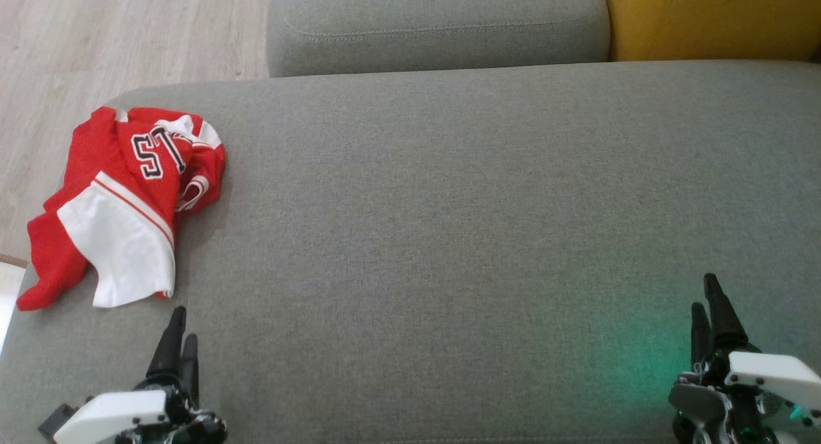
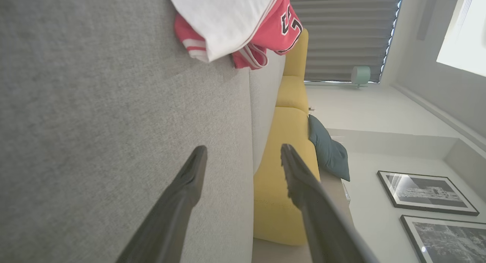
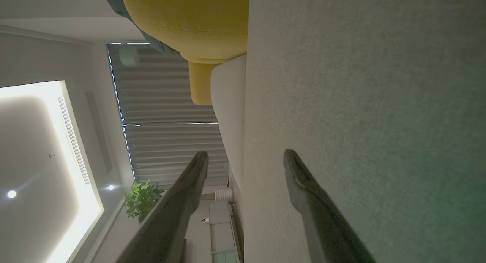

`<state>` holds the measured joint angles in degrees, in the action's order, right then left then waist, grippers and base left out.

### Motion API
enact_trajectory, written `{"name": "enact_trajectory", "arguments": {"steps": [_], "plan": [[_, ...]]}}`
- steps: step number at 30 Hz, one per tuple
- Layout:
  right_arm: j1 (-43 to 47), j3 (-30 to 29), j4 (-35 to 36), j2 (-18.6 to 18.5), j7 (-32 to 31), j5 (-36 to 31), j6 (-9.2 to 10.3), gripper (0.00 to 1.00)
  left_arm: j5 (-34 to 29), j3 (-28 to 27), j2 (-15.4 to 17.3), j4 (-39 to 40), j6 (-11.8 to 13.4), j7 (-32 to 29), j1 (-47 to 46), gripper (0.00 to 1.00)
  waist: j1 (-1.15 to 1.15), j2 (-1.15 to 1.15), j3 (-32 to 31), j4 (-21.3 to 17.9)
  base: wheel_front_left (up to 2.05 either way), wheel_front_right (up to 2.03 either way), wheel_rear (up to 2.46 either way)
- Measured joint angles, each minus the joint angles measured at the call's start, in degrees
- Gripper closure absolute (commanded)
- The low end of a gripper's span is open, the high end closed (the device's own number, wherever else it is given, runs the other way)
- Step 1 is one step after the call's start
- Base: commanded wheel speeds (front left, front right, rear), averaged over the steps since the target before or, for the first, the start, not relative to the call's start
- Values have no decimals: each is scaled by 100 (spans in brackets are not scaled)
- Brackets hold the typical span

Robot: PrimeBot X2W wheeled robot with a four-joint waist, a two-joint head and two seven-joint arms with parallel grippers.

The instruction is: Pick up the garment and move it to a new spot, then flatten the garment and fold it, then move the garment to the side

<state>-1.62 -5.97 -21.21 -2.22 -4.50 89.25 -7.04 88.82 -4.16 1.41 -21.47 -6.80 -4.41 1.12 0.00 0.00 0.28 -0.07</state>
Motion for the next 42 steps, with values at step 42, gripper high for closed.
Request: {"name": "enact_trajectory", "arguments": {"steps": [42], "plan": [[-294,715,136,-18,660,-3287,0,0,-3474,64,25,308,260,683,-132,0,0,0,34,-70,0,0,0]]}}
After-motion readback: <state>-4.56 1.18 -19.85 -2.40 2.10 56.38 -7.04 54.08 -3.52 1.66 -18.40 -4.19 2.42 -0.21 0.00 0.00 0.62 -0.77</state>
